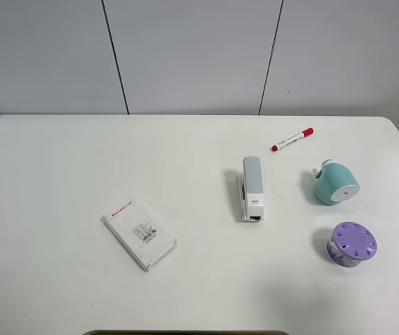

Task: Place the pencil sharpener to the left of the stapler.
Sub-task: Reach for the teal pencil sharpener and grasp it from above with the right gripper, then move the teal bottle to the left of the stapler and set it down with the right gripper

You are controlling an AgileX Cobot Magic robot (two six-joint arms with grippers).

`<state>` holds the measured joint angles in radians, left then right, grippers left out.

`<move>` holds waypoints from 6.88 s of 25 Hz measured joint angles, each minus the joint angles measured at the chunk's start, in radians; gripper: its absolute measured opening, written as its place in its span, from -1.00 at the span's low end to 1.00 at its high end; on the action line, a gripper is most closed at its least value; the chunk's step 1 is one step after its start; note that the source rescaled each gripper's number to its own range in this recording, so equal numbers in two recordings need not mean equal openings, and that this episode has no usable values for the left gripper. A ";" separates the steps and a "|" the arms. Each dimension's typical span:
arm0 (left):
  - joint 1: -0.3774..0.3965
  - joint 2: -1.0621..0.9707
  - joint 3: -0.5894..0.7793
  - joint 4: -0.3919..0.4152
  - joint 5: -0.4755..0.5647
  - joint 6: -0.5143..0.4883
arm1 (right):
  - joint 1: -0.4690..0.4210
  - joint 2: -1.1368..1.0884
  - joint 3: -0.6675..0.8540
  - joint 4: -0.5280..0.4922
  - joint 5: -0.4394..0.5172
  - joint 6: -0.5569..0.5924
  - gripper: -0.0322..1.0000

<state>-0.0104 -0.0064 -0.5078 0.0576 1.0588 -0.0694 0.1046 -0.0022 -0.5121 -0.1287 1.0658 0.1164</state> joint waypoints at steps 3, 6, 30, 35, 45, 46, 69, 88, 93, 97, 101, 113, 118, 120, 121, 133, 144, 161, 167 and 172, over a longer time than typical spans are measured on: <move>0.000 0.000 0.000 0.000 0.000 0.000 | 0.000 0.000 0.000 0.000 0.000 0.000 0.13; 0.000 0.000 0.000 0.000 0.000 0.000 | 0.000 0.000 0.000 0.000 0.000 0.000 0.13; 0.000 0.000 0.000 0.000 0.000 0.000 | 0.000 0.041 -0.020 0.000 0.001 0.000 0.13; 0.000 0.000 0.000 0.000 0.000 0.000 | 0.000 0.233 -0.120 -0.010 0.000 0.000 0.13; 0.000 0.000 0.000 0.000 0.000 0.000 | 0.000 0.697 -0.372 -0.013 -0.001 -0.027 0.13; 0.000 0.000 0.000 0.000 0.000 0.000 | 0.000 0.744 -0.388 -0.013 -0.001 -0.033 0.13; 0.000 0.000 0.000 0.000 0.000 0.000 | -0.004 1.618 -0.851 0.045 0.102 -0.048 0.13; 0.000 0.000 0.000 0.000 0.000 0.000 | -0.103 1.884 -0.880 0.093 0.118 -0.103 0.53; 0.000 0.000 0.000 0.000 0.000 0.000 | -0.103 1.936 -0.881 0.109 0.110 -0.116 0.94; 0.000 0.000 0.000 0.000 0.000 0.000 | -0.103 1.940 -0.882 0.109 0.087 -0.130 0.97; 0.000 0.000 0.000 0.000 0.000 0.000 | -0.103 1.940 -0.882 0.113 0.055 -0.137 0.97; 0.000 0.000 0.000 0.000 0.000 0.000 | -0.103 1.998 -0.882 0.116 0.018 -0.144 0.99; 0.000 0.000 0.000 0.000 0.000 0.000 | -0.103 2.011 -0.882 0.116 -0.008 -0.150 0.99; 0.000 0.000 0.000 0.000 0.000 0.000 | -0.103 2.025 -0.882 0.120 -0.008 -0.157 0.99; 0.000 0.000 0.000 0.000 0.000 0.000 | -0.103 2.033 -0.882 0.129 -0.008 -0.158 0.99; 0.000 0.000 0.000 0.000 0.000 0.000 | -0.103 2.111 -0.882 0.129 -0.040 -0.181 0.87; 0.000 0.000 0.000 0.000 0.000 0.000 | -0.105 2.130 -0.882 0.129 -0.040 -0.182 -0.08; 0.000 0.000 0.000 0.000 0.000 0.000 | -0.105 2.130 -0.882 0.129 -0.040 -0.182 -0.93; 0.000 0.000 0.000 0.000 0.000 0.000 | -0.105 2.130 -0.882 0.129 -0.040 -0.182 -0.93; 0.000 0.000 0.000 0.000 0.000 0.000 | -0.105 2.130 -0.882 0.129 -0.040 -0.176 -0.93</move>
<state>-0.0104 -0.0064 -0.5078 0.0576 1.0588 -0.0694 0.0000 2.1280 -1.3937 0.0000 1.0256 -0.0599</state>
